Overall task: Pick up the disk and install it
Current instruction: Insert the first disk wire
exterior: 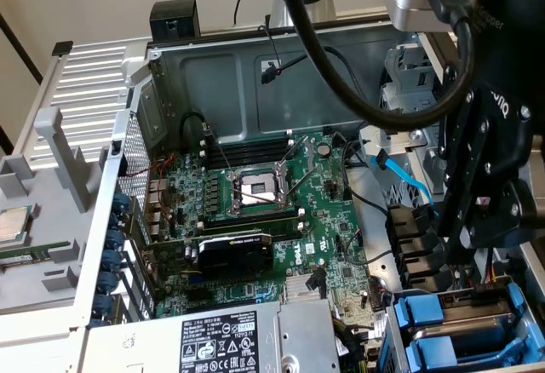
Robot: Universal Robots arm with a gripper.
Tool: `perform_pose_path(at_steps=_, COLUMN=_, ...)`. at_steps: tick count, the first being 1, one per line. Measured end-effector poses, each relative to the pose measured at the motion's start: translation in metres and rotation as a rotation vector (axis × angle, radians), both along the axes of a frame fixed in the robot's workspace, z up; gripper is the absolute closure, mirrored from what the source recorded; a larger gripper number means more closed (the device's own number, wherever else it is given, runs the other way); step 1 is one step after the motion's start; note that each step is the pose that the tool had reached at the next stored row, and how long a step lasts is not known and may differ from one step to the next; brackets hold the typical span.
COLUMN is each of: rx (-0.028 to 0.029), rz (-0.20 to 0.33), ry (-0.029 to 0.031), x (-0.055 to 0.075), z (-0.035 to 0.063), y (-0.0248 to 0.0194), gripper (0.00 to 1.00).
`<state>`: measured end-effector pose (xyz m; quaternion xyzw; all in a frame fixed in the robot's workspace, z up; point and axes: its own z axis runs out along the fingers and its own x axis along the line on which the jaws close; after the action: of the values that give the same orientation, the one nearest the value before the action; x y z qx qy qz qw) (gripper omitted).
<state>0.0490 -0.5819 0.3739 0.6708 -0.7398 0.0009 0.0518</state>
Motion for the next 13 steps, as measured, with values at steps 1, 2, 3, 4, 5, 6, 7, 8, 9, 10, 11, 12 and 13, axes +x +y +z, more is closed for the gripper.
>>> perform_pose_path(at_steps=1, rx=-0.0002, rz=0.000, ry=0.0009, x=0.0000, z=-0.0002, y=-0.0001, gripper=0.70)
perform_pose_path(at_steps=2, rx=-0.0003, rz=-0.001, ry=0.0018, x=0.0001, z=-0.0004, y=-0.0004, gripper=0.70)
perform_pose_path(at_steps=3, rx=-0.0002, rz=-0.001, ry=0.0026, x=0.0002, z=-0.0006, y=-0.0008, gripper=0.72)
perform_pose_path(at_steps=4, rx=-0.0001, rz=-0.001, ry=0.0030, x=0.0003, z=-0.0008, y=-0.0009, gripper=0.79)
perform_pose_path(at_steps=5, rx=-0.0002, rz=-0.001, ry=0.0033, x=0.0003, z=-0.0009, y=-0.0010, gripper=0.79)
perform_pose_path(at_steps=6, rx=-0.0003, rz=-0.001, ry=0.0034, x=0.0003, z=-0.0009, y=-0.0010, gripper=0.84)
perform_pose_path(at_steps=7, rx=-0.0004, rz=-0.001, ry=0.0034, x=0.0003, z=-0.0009, y=-0.0011, gripper=0.84)
perform_pose_path(at_steps=8, rx=-0.0003, rz=-0.001, ry=0.0034, x=0.0004, z=-0.0010, y=-0.0011, gripper=0.84)
perform_pose_path(at_steps=9, rx=-0.0002, rz=-0.001, ry=0.0036, x=0.0008, z=-0.0011, y=-0.0011, gripper=0.84)
perform_pose_path(at_steps=10, rx=-0.0002, rz=-0.001, ry=0.0043, x=0.0016, z=-0.0011, y=-0.0013, gripper=0.84)
perform_pose_path(at_steps=11, rx=-0.0002, rz=-0.001, ry=0.0051, x=0.0020, z=-0.0010, y=-0.0017, gripper=0.84)
perform_pose_path(at_steps=12, rx=0.0002, rz=-0.001, ry=0.0055, x=0.0020, z=-0.0010, y=-0.0022, gripper=0.84)
perform_pose_path(at_steps=13, rx=0.0006, rz=-0.001, ry=0.0057, x=0.0020, z=-0.0011, y=-0.0028, gripper=0.84)
